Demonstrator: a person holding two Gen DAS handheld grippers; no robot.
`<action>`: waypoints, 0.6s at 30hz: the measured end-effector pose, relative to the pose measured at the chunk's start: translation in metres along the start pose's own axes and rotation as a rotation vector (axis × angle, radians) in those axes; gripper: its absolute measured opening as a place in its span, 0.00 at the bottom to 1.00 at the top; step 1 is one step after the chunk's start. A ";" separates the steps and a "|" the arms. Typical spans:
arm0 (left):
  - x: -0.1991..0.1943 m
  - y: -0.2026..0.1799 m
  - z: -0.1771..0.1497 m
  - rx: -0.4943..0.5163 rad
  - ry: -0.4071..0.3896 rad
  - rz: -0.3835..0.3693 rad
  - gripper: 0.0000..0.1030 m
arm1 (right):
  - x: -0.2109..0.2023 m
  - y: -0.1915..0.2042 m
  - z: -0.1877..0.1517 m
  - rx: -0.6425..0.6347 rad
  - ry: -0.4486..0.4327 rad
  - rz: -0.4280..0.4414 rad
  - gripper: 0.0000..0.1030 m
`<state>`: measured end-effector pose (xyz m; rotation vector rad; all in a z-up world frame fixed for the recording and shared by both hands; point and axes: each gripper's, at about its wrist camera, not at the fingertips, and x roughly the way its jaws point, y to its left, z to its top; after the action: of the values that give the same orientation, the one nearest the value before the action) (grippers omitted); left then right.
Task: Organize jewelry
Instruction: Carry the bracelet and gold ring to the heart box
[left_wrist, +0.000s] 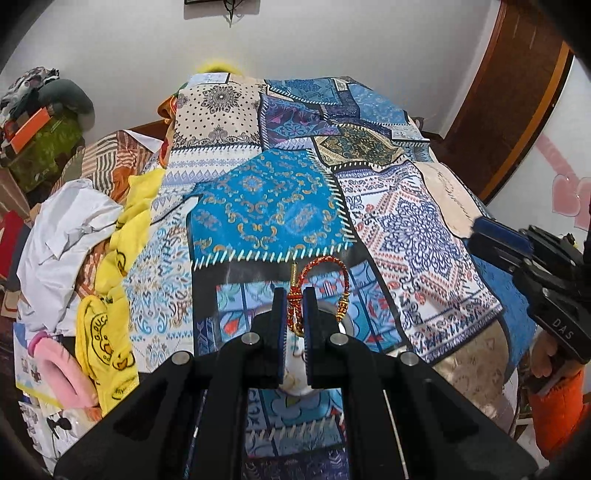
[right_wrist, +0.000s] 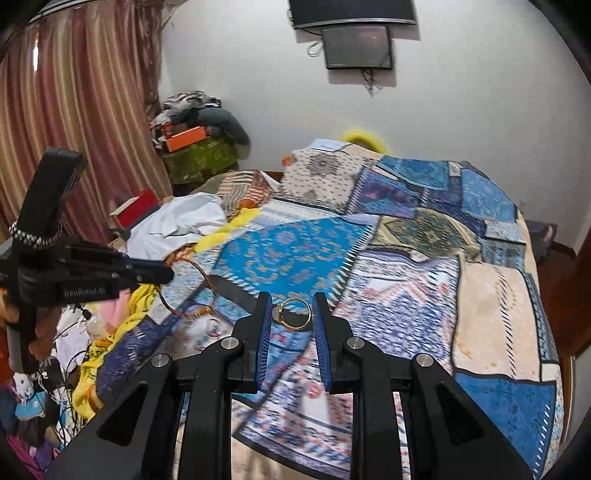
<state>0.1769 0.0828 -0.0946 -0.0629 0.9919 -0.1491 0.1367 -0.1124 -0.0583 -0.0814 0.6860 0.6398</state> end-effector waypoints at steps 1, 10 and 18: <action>0.001 0.000 -0.002 0.001 0.003 -0.001 0.06 | 0.002 0.005 0.001 -0.007 0.002 0.005 0.19; 0.029 0.014 -0.030 -0.032 0.062 -0.049 0.06 | 0.034 0.045 -0.001 -0.063 0.053 0.066 0.19; 0.050 0.029 -0.039 -0.070 0.076 -0.074 0.06 | 0.071 0.064 -0.010 -0.079 0.132 0.120 0.19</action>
<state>0.1740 0.1040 -0.1608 -0.1590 1.0716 -0.1859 0.1363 -0.0264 -0.1016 -0.1576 0.7970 0.7817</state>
